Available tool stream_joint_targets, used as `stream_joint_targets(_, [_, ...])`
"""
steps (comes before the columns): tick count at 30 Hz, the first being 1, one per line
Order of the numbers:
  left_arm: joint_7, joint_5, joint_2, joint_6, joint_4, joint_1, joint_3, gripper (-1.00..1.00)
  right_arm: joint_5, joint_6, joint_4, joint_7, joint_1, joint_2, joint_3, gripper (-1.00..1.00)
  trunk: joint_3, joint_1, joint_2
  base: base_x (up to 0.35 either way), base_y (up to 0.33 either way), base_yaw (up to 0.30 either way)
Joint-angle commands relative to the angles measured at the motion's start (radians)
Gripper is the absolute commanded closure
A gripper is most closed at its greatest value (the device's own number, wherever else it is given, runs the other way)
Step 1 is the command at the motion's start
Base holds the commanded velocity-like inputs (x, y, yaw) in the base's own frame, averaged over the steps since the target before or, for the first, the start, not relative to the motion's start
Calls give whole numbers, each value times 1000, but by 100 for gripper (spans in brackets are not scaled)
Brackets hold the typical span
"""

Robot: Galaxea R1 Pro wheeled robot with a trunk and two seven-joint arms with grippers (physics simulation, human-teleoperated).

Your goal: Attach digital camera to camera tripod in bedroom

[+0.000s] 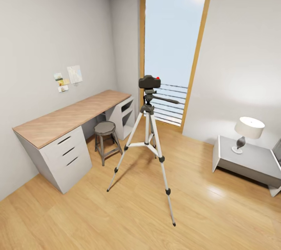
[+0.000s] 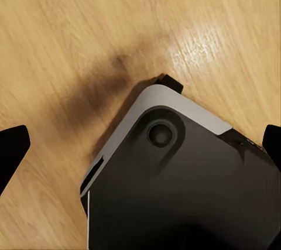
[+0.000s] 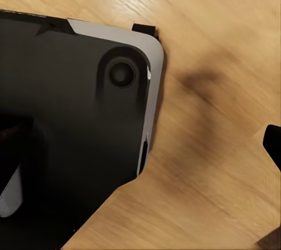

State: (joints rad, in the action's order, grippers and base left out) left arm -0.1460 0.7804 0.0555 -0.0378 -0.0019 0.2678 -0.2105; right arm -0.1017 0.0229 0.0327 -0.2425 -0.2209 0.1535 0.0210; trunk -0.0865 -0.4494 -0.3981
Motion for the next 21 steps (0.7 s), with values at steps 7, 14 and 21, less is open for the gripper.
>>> stream_joint_targets(7, [-3, 2, 1, -3, -5, 1, -8, -100, 31, 6, 1, -1, -2, 1, 1, -100, 9, -1, -2, 0, 0, 0])
stream_joint_targets(14, [-3, 0, 3, -3, -10, 1, -9, -100, 37, 13, 1, -1, -2, 1, 0, -100, 20, -1, -2, 0, 0, 0])
stream_joint_targets(21, [-3, -2, 3, -3, -9, 1, -10, -100, 37, 15, 1, -1, -2, 1, 0, -100, 31, -1, -2, 0, 0, 0])
